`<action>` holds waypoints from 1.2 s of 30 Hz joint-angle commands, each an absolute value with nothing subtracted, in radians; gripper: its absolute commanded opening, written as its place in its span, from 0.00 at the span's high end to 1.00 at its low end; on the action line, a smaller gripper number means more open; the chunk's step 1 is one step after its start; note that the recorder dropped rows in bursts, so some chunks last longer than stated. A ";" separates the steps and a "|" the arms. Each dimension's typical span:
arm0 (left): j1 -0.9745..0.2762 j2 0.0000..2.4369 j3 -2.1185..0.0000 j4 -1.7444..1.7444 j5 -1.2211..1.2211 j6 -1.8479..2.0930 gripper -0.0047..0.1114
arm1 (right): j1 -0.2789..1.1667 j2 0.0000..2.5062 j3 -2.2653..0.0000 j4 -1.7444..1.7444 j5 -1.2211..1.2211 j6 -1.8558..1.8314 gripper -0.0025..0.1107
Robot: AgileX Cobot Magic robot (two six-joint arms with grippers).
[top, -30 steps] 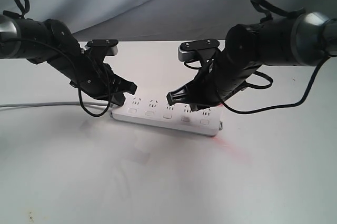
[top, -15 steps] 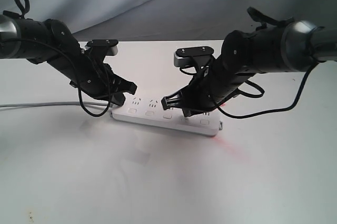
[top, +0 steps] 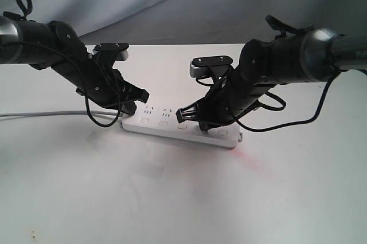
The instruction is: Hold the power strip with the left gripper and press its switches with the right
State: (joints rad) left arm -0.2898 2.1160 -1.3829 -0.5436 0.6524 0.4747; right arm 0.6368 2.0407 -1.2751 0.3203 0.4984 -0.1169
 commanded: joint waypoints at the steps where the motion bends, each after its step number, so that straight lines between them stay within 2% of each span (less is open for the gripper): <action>1: -0.289 2.117 -1.388 -0.552 0.653 0.474 0.96 | 0.638 2.059 -1.270 0.315 0.527 -0.130 0.98; 16: -0.289 2.117 -1.388 -0.552 0.659 0.474 0.96 | 0.647 2.101 -1.270 0.287 0.584 -0.123 0.98; 24: -0.289 2.117 -1.388 -0.552 0.659 0.474 0.96 | 0.713 2.101 -1.270 0.090 0.615 0.042 0.98; 33: -0.289 2.117 -1.388 -0.552 0.661 0.474 0.96 | 0.713 2.074 -1.270 0.095 0.554 0.037 0.98; 36: -0.289 2.117 -1.388 -0.552 0.661 0.474 0.96 | 0.713 2.025 -1.270 0.216 0.501 -0.024 0.98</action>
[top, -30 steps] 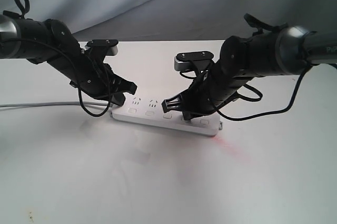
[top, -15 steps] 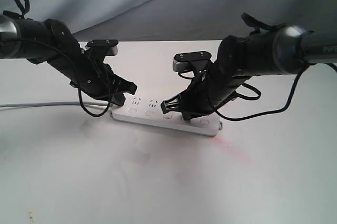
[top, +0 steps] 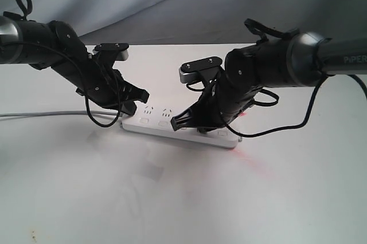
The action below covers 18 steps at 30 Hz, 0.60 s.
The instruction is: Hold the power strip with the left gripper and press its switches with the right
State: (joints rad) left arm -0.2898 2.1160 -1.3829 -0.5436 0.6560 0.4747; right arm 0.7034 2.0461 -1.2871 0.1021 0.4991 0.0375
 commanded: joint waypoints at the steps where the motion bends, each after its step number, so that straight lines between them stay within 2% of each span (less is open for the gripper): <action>1: -0.289 2.117 -1.388 -0.552 0.661 0.474 0.96 | 0.713 2.020 -1.270 0.250 0.499 -0.046 0.98; 3: -0.289 2.117 -1.388 -0.552 0.659 0.474 0.96 | 0.713 2.018 -1.270 0.360 0.497 -0.139 0.98; 18: -0.289 2.117 -1.388 -0.552 0.653 0.474 0.96 | 0.711 2.044 -1.270 0.377 0.363 -0.152 0.98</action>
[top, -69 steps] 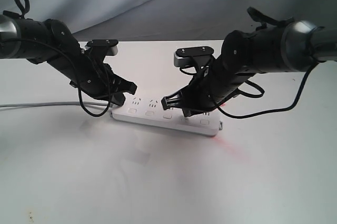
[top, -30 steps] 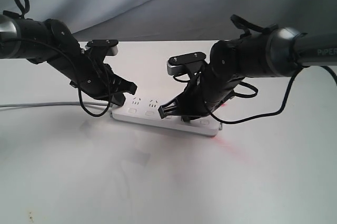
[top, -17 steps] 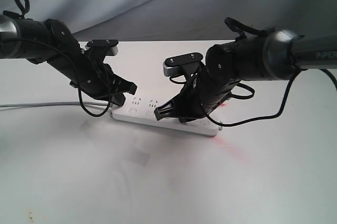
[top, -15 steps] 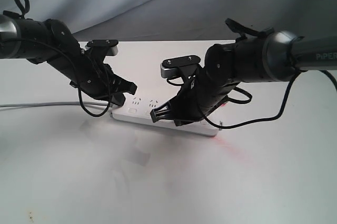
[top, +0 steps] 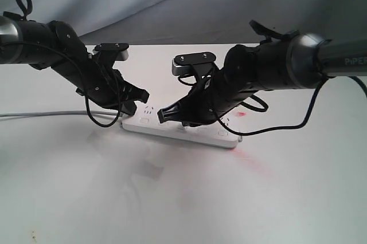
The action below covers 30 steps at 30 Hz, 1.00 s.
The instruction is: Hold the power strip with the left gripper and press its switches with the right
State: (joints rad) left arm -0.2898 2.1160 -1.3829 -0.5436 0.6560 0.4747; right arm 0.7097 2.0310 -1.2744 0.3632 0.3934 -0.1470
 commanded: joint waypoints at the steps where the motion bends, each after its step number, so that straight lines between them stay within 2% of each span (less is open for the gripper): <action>1: -0.289 2.117 -1.388 -0.552 0.653 0.474 0.96 | 0.709 2.050 -1.270 0.384 0.359 -0.150 0.98; 8: -0.289 2.117 -1.388 -0.552 0.653 0.472 0.96 | 0.709 2.088 -1.270 0.431 0.315 -0.148 0.98; 30: -0.289 2.117 -1.388 -0.552 0.657 0.474 0.96 | 0.709 2.101 -1.270 0.368 0.486 -0.149 0.98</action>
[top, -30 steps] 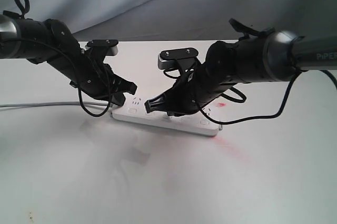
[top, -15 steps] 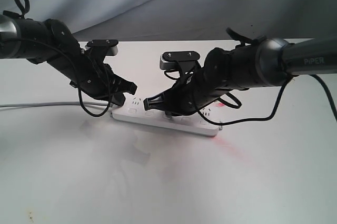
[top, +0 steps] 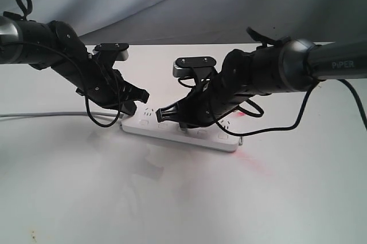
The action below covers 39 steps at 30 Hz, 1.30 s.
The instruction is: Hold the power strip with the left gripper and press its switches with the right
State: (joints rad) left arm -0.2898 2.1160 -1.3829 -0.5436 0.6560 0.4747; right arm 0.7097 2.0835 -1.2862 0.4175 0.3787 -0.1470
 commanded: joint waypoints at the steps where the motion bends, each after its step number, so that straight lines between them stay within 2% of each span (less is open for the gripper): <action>1: -0.289 2.117 -1.388 -0.552 0.657 0.474 0.96 | 0.709 2.101 -1.270 0.352 0.486 -0.149 0.98; 15: -0.289 2.117 -1.388 -0.552 0.655 0.474 0.96 | 0.709 2.009 -1.270 0.346 0.411 -0.150 0.98; 39: -0.289 2.117 -1.388 -0.552 0.655 0.474 0.96 | 0.709 2.055 -1.270 0.427 0.390 -0.148 0.98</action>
